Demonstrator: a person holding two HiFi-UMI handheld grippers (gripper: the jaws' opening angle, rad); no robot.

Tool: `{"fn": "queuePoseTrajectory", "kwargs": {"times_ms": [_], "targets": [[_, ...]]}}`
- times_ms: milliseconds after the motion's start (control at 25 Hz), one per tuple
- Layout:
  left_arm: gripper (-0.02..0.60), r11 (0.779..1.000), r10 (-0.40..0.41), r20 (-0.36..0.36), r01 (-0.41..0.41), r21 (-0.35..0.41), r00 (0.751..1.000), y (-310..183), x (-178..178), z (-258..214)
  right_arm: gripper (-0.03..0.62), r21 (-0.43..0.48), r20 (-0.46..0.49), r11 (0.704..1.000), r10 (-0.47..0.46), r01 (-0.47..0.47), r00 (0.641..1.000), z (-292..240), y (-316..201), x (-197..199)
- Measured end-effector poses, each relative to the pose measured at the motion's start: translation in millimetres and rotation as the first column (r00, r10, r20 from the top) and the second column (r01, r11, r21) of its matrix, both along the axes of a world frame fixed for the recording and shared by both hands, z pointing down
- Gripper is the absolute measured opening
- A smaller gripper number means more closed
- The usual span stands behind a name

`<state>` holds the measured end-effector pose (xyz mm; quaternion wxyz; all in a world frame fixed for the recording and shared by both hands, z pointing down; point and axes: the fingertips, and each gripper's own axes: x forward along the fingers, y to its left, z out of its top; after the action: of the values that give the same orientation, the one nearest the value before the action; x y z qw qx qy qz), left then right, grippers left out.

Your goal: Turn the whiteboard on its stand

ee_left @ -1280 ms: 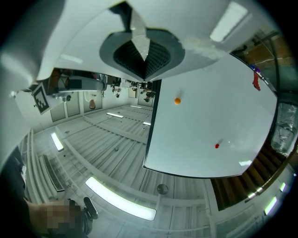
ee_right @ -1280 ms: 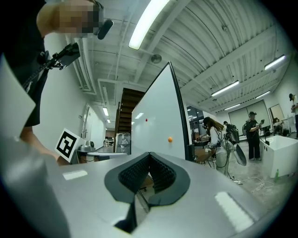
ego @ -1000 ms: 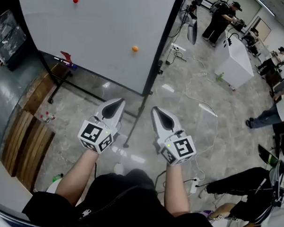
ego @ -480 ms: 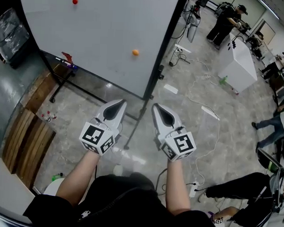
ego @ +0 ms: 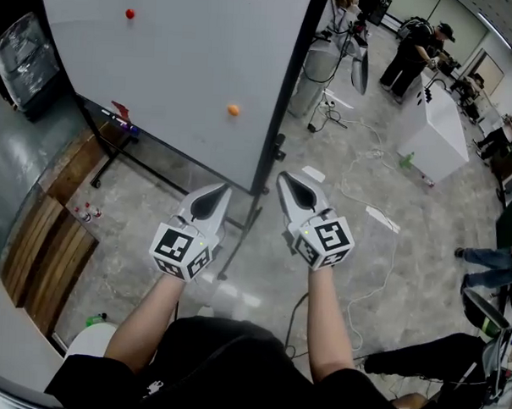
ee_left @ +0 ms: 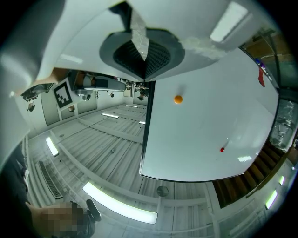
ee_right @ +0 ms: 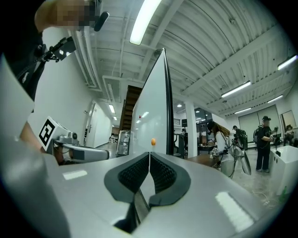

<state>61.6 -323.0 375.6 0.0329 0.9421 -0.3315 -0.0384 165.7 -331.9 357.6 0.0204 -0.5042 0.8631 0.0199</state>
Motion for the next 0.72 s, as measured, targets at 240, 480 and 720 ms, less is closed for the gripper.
{"fn": "queuePoseTrajectory", "kwargs": {"times_ms": [240,480,720], "targets": [[0.003,1.0,-0.028,0.005,0.028,0.004,1.0,-16.5,18.1,-2.0,0.056,0.02,-0.031,0.999,-0.027,0.028,0.999,-9.4,-37.8,21.8],[0.003,0.998,-0.058,0.019,0.059,-0.005,0.998,-28.7,33.3,2.0,0.134,0.004,-0.046,0.998,-0.065,0.065,0.997,-0.2,-62.5,31.4],[0.003,0.998,-0.065,0.023,0.065,0.0,0.998,-37.5,42.1,-0.3,0.215,-0.041,-0.11,0.993,-0.111,0.107,0.988,21.2,-90.4,25.2]]}}
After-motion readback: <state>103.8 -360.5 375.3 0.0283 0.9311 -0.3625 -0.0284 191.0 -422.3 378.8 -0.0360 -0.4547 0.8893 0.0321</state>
